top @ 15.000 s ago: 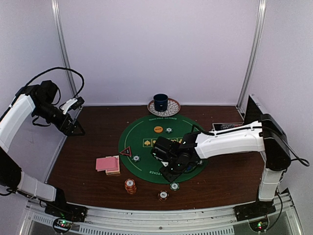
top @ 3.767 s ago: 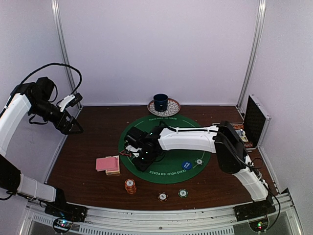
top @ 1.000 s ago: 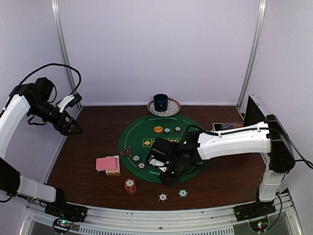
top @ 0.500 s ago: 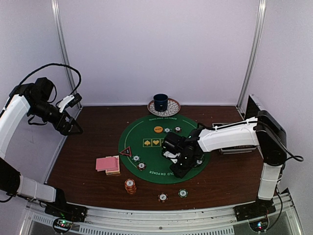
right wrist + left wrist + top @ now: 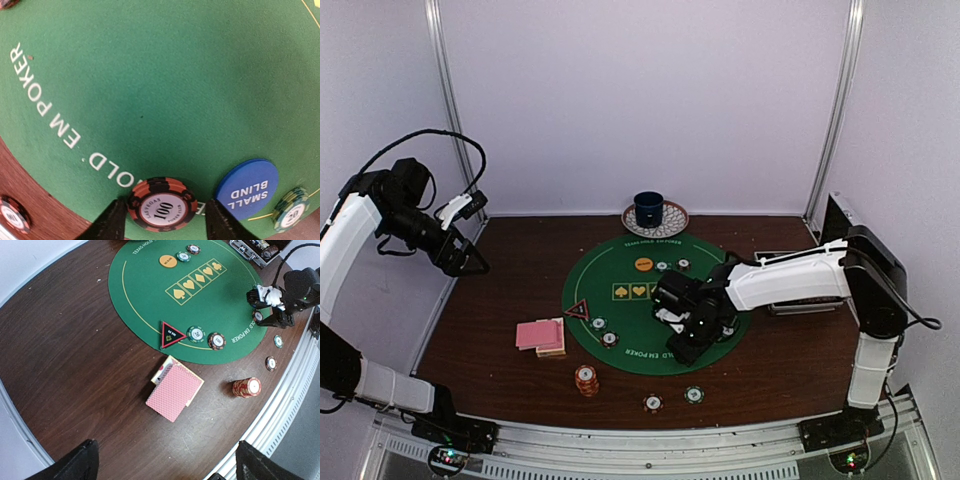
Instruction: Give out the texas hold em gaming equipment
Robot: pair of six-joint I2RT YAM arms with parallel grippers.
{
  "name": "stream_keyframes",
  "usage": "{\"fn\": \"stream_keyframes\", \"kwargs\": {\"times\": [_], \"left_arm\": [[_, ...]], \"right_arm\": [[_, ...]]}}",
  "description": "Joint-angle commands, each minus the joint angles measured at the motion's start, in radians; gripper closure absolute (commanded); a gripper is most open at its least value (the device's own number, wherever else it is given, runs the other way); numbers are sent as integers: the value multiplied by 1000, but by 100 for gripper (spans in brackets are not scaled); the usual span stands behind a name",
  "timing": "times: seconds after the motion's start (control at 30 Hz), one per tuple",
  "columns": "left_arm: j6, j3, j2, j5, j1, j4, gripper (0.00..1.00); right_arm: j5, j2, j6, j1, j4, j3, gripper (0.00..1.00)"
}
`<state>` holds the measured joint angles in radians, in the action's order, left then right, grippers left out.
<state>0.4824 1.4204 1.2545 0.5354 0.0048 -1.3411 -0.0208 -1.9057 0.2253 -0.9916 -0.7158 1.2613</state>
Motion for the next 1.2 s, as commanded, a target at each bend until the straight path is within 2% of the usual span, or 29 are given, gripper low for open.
{"fn": "stream_keyframes", "kwargs": {"times": [0.0,0.27,0.47,0.73,0.93,1.17], "left_arm": [[19,14,-12,2,-1,-5,2],[13,4,-19,-14,-1,7,2],[-7,-41,-33,-40,-2,47,2],[-1,-61,-45,-41,-2,47,2],[7,-62,-59,-33,-1,46,3],[16,-62,-65,-25,-2,37,2]], "right_arm": [[27,59,6,3,-50,18,38],[38,87,-14,-82,-141,214,32],[-40,-46,-21,-191,-164,456,24],[-71,-242,-68,-293,-236,730,16],[-73,-333,-95,-309,-288,822,15],[-98,-380,-103,-311,-286,843,18]]}}
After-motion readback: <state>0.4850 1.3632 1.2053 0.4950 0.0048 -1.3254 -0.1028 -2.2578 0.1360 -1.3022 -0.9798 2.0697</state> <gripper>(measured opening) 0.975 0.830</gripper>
